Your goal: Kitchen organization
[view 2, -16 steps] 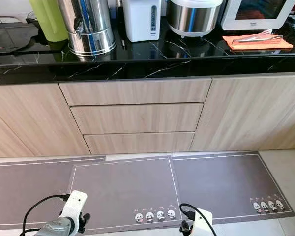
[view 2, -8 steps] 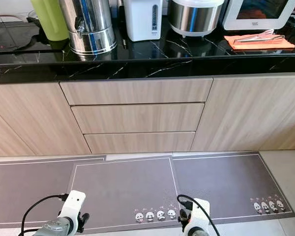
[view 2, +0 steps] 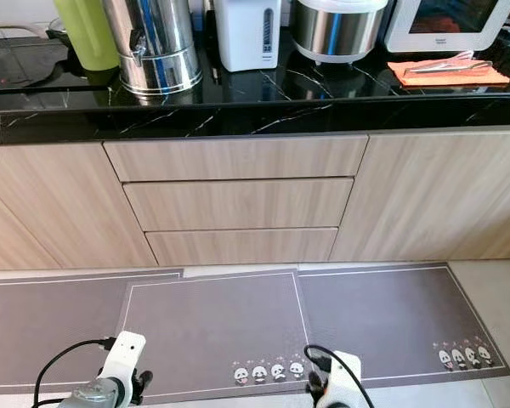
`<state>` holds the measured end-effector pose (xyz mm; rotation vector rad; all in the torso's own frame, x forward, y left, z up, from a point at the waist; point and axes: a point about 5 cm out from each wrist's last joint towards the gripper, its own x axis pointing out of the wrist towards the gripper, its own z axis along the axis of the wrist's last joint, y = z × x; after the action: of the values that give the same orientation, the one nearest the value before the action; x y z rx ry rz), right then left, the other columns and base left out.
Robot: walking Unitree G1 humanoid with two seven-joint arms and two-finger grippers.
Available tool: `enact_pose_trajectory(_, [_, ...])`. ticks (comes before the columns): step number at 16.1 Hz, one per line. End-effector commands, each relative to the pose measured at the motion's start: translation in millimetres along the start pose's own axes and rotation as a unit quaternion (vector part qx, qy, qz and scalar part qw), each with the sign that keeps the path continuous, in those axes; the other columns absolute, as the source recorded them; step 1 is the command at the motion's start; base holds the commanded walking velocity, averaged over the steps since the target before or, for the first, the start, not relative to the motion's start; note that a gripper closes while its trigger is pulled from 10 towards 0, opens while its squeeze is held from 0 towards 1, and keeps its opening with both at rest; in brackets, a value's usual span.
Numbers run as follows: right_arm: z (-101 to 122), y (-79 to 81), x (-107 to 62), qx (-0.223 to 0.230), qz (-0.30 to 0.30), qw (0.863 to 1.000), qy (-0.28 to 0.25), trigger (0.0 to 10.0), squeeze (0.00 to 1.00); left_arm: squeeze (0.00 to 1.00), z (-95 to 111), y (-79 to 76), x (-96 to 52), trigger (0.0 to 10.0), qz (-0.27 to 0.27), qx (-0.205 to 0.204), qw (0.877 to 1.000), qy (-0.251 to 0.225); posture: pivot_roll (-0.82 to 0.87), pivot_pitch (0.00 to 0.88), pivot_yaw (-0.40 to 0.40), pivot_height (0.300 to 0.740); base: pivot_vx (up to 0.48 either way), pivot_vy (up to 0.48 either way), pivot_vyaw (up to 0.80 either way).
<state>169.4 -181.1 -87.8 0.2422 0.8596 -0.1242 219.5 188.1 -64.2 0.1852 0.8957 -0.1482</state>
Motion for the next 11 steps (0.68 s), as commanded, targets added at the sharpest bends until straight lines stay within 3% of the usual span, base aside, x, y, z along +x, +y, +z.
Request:
enact_pose_trajectory(1, [-4.4, -7.4, -2.4, 0.004, -0.005, 1.0, 0.008, 10.0, 0.0, 0.0, -7.4, 3.5, -1.6, 10.0, 0.004, -0.007, 1.0, 0.01, -0.09, 0.0, 0.018, 0.74, 0.0, 0.0, 0.0])
enact_pose_trajectory(4, [-12.4, -28.0, -9.3, 0.007, -0.017, 1.0, 0.02, 10.0, 0.0, 0.0, -7.7, 2.4, -1.4, 10.0, 0.004, -0.006, 1.0, 0.012, -0.1, 0.0, 0.018, 0.74, 0.0, 0.0, 0.0])
enact_pose_trajectory(6, [-15.4, -33.6, -11.7, 0.008, -0.019, 1.0, 0.024, 10.0, 0.0, 0.0, -6.5, 1.2, -1.0, 10.0, 0.003, -0.006, 1.0, 0.011, -0.1, 0.0, 0.02, 0.74, 0.0, -0.129, 0.0])
enact_pose_trajectory(8, [-15.7, -33.5, -11.8, 0.008, -0.018, 0.999, 0.025, 10.0, 0.0, 0.0, -5.2, 1.0, -0.8, 10.0, 0.002, -0.007, 1.0, 0.009, -0.1, 0.0, 0.02, 0.74, 0.0, -0.264, 0.0])
enact_pose_trajectory(11, [-13.7, -21.2, -7.7, 0.009, -0.013, 1.0, 0.025, 10.0, 0.0, 0.0, -3.1, 1.4, -0.5, 10.0, 0.003, -0.01, 1.0, 0.007, -0.1, 0.0, 0.017, 0.74, 0.0, -0.261, 0.0])
